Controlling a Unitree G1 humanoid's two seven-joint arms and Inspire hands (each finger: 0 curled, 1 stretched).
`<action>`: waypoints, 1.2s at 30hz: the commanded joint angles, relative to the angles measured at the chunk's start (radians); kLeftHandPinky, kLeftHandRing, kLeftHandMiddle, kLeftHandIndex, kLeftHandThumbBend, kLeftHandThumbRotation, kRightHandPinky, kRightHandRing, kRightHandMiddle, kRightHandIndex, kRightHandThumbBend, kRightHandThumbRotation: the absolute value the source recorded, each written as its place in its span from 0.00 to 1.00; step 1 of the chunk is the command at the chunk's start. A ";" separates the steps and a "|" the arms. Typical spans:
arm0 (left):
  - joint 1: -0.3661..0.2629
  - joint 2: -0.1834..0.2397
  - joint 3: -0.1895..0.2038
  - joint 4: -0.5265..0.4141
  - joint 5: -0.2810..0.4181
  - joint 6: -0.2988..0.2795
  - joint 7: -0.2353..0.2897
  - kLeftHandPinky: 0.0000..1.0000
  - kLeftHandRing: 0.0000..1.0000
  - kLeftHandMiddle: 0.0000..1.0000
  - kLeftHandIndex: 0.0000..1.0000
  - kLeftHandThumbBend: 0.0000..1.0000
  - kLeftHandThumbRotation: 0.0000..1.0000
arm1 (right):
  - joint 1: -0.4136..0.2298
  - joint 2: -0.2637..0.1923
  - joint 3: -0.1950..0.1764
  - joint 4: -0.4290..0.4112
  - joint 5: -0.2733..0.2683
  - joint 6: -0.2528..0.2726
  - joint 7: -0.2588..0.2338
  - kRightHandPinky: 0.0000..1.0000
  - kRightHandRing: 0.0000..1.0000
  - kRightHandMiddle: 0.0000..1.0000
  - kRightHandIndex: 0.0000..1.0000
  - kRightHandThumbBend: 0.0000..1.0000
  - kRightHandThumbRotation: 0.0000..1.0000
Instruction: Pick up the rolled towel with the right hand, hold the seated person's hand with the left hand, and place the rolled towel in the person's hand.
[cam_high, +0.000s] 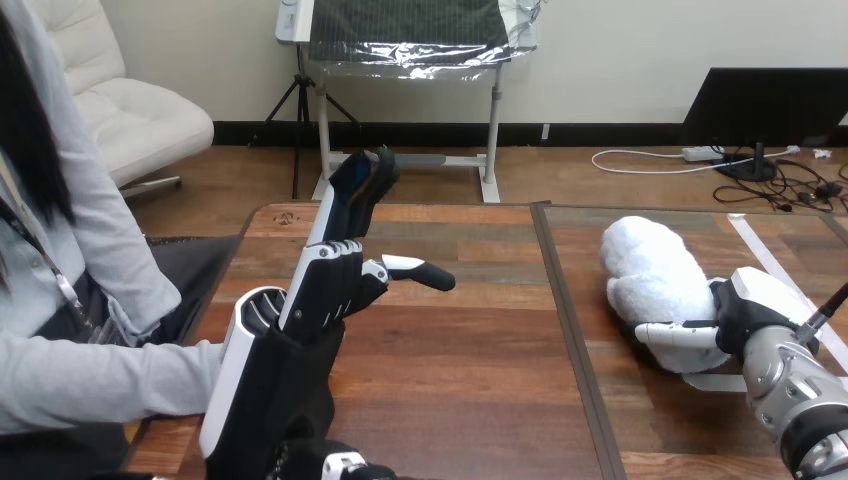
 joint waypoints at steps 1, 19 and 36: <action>-0.017 0.004 0.002 -0.048 -0.007 0.006 0.010 0.75 1.00 1.00 1.00 1.00 0.55 | 0.022 0.061 -0.015 0.004 0.025 -0.020 0.001 0.56 0.70 0.72 0.73 0.92 0.36; -0.029 0.003 0.032 -0.018 0.030 -0.002 0.018 0.66 0.98 1.00 0.99 1.00 0.57 | 0.057 0.061 -0.129 -0.008 0.154 -0.164 -0.063 0.41 0.52 0.56 0.48 0.84 0.01; -0.041 0.039 0.064 -0.006 0.099 0.037 0.015 0.63 0.98 1.00 1.00 1.00 0.65 | 0.081 0.071 -0.208 -0.027 0.232 -0.342 -0.119 0.36 0.41 0.45 0.42 0.82 0.00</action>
